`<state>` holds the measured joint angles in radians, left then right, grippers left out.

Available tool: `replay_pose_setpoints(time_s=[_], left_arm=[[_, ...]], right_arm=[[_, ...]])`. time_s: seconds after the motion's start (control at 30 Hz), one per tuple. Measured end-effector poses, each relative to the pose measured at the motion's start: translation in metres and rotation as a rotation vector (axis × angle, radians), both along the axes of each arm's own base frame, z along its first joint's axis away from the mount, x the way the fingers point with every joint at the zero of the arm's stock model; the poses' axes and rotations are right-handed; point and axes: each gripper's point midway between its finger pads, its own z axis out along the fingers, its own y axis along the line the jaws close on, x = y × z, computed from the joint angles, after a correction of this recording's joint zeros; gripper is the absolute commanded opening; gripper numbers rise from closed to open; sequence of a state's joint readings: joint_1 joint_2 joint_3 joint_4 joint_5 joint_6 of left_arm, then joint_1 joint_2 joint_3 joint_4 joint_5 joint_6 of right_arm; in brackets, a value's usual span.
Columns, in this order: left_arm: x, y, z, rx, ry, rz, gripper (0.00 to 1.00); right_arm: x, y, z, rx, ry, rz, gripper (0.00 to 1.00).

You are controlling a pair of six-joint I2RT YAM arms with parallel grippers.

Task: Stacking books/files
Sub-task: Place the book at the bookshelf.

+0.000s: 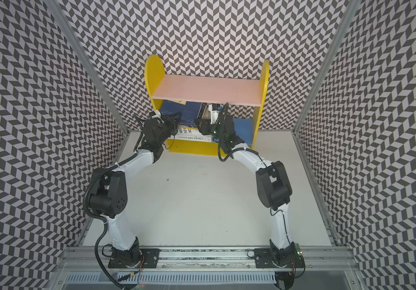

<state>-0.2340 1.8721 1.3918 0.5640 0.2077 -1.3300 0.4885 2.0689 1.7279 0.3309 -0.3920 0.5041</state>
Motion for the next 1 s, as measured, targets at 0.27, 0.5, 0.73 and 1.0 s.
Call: replay_pose_setpoints(time_s=[0.27, 0.5, 0.73, 1.0], left_arm=[[0.003, 0.005, -0.007, 0.004, 0.027, 0.034, 0.34], [0.003, 0.007, -0.003, 0.004, 0.015, 0.041, 0.49], [0.001, 0.006, 0.001, 0.009, 0.0, 0.039, 0.55], [0.001, 0.005, 0.001, 0.009, 0.0, 0.038, 0.55]], right_arm=[[-0.006, 0.011, 0.012, -0.023, -0.076, 0.004, 0.34], [-0.002, 0.017, 0.012, -0.029, -0.095, 0.001, 0.33], [0.001, 0.019, 0.006, -0.053, -0.109, -0.017, 0.48], [0.009, 0.009, -0.009, -0.095, -0.149, -0.111, 0.5]])
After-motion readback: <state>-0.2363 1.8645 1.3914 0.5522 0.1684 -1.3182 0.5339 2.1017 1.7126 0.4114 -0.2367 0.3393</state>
